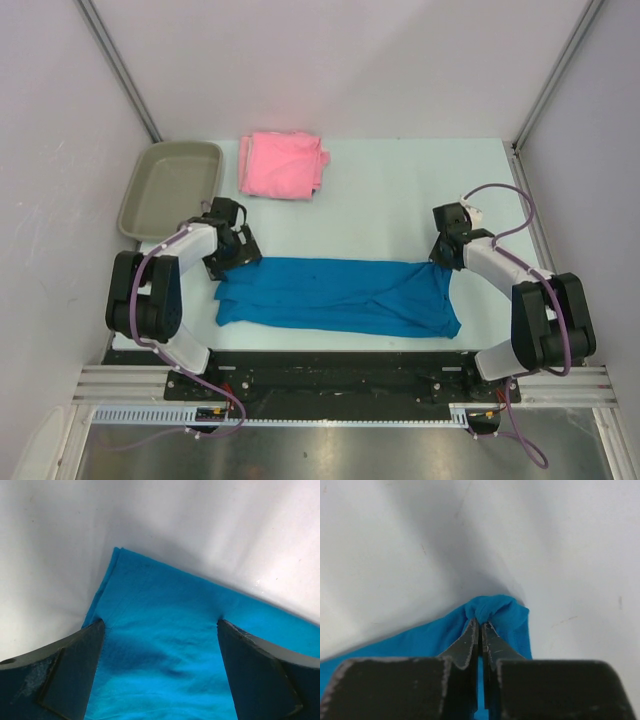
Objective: Fold and stack the t-shirts
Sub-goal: Fold the tshirt
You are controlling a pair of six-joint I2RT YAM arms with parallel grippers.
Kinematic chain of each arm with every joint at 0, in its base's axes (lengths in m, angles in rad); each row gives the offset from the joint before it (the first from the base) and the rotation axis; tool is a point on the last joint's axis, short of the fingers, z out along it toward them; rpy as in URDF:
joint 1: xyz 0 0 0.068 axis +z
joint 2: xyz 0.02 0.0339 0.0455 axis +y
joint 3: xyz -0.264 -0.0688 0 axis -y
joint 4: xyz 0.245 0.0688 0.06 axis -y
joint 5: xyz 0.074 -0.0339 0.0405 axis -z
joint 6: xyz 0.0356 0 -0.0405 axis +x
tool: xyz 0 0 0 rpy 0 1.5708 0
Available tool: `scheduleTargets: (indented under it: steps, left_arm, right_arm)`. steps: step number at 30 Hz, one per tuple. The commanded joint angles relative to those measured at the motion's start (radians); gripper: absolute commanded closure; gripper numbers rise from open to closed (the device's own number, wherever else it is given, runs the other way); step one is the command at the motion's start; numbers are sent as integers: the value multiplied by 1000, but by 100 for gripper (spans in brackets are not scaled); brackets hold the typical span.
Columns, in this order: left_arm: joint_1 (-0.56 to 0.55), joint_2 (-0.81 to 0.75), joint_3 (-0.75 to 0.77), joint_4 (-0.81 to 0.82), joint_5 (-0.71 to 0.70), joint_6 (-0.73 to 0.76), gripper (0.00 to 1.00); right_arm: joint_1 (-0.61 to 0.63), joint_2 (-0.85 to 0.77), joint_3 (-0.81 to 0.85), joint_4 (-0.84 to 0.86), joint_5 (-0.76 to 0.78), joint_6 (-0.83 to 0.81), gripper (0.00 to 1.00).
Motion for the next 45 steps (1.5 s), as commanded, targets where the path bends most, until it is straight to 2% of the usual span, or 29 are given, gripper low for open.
scheduleTargets:
  steps: [1,5,9,12,14,16,17,21,22,26,31,36,45]
  left_arm:
    - [-4,-40,-27,20,-47,-43,0]
    - [-4,-48,-34,23,-47,-47,0]
    - [-4,-53,-39,26,-50,-49,0]
    - [-5,-51,-39,27,-50,-49,0]
    - [-4,-53,-39,29,-50,-49,0]
    - [-4,-56,-37,26,-50,-47,0]
    - [-5,-57,-37,26,-50,-47,0]
    - [-4,-79,-30,15,-56,-44,0]
    - [-4,-86,-28,9,-56,-44,0]
    - [-4,-132,8,-11,-44,-52,0]
    - [-25,-146,74,-52,-16,-46,0]
    - [-42,-96,134,-65,0,-38,0]
    - [-71,24,180,-85,-18,-9,0]
  right_arm:
    - [-2,-60,20,-99,113,14,100]
    - [-20,-101,18,-200,185,83,100]
    - [-49,-117,20,-277,148,124,98]
    - [-51,-112,18,-303,139,127,88]
    - [-51,-109,18,-317,144,127,76]
    - [-51,-118,20,-324,150,132,71]
    - [-51,-129,18,-321,151,130,63]
    - [-48,-221,21,-299,138,104,43]
    - [-43,-271,23,-291,121,97,36]
    - [-22,-363,30,-242,36,69,28]
    - [9,-335,50,-174,-114,64,27]
    - [50,-200,55,-125,-189,98,28]
    - [83,-69,53,-137,-134,123,28]
